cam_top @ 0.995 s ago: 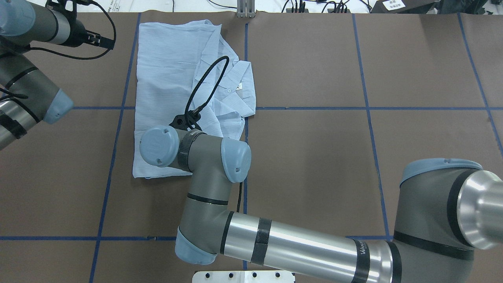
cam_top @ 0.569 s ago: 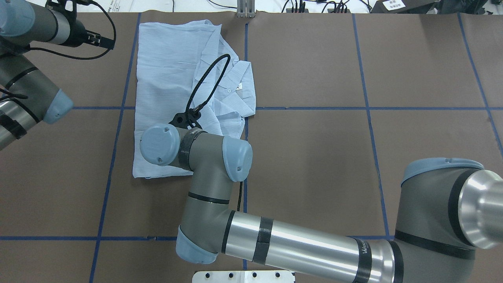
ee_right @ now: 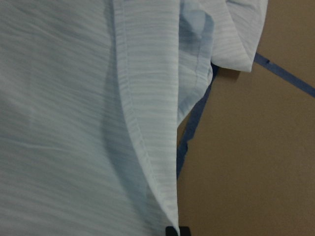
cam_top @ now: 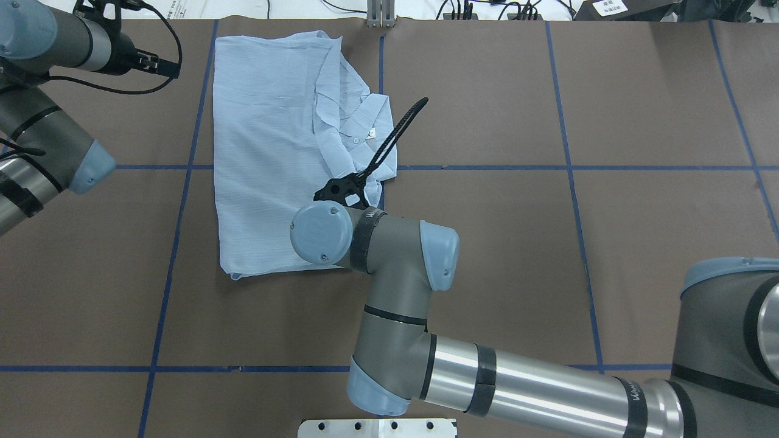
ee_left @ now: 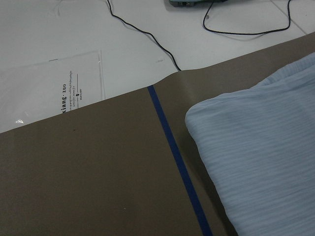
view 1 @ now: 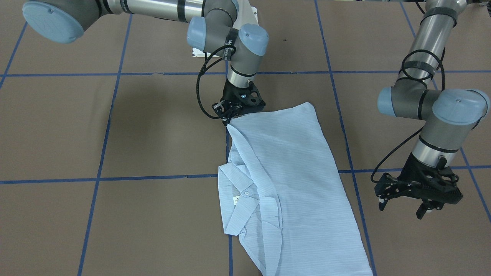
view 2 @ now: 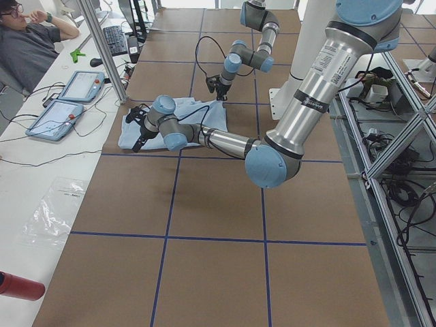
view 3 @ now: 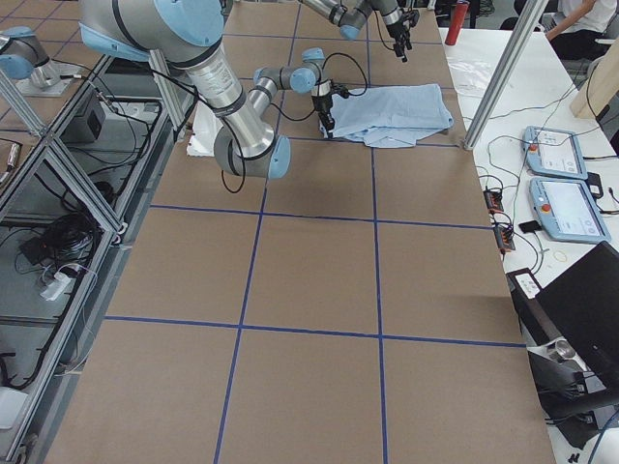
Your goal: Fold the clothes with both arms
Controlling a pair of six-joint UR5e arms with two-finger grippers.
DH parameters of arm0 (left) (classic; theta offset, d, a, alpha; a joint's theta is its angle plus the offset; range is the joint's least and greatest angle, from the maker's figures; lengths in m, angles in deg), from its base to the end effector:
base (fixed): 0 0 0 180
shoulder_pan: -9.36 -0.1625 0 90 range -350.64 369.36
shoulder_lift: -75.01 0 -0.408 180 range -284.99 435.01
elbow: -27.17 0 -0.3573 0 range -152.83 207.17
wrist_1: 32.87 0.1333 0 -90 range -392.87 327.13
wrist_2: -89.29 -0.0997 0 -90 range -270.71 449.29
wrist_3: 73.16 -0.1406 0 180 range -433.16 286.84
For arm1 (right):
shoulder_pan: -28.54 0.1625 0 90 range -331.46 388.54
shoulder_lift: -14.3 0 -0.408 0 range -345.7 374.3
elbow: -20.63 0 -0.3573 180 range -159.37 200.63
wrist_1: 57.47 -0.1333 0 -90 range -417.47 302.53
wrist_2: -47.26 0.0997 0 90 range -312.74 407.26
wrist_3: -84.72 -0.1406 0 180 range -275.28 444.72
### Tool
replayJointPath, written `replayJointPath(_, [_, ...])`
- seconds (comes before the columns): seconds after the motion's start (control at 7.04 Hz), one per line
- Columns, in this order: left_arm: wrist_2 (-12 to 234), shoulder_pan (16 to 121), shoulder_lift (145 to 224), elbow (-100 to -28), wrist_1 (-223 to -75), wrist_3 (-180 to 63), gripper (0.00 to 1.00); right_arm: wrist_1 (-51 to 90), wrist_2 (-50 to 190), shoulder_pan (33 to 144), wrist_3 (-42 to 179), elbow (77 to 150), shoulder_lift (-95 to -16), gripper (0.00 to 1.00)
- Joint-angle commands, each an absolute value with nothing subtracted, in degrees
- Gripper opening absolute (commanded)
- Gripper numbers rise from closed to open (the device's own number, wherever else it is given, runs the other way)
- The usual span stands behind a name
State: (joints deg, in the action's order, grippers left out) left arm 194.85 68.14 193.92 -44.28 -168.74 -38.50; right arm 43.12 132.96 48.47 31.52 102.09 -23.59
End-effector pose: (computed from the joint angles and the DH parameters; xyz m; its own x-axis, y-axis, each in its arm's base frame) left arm 0.2898 -0.6625 0.4478 0.7464 0.2972 -0.5954 0.1658 0.7834 0.5990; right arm -0.6474 -0.3878 0.2301 0.8581 -0.3243 0.3982 0.1695 0.9108 0.3764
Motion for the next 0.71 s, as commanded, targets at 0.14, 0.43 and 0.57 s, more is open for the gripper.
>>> replayJointPath(0.14, [194.85,67.89,193.92,-44.19,-168.75,-38.53,1.0,39.32,133.13,48.75,21.91,105.18,-25.61,1.0])
replayJointPath(0.43, [194.85,67.89,193.92,-44.19,-168.75,-38.53,1.0,32.91,133.13,52.33,20.21,104.48,-25.43,1.0])
replayJointPath(0.57, [194.85,67.81,193.83,-44.28,-168.75,-38.53,1.0,32.62,133.13,53.83,20.3,103.6,-24.56,1.0])
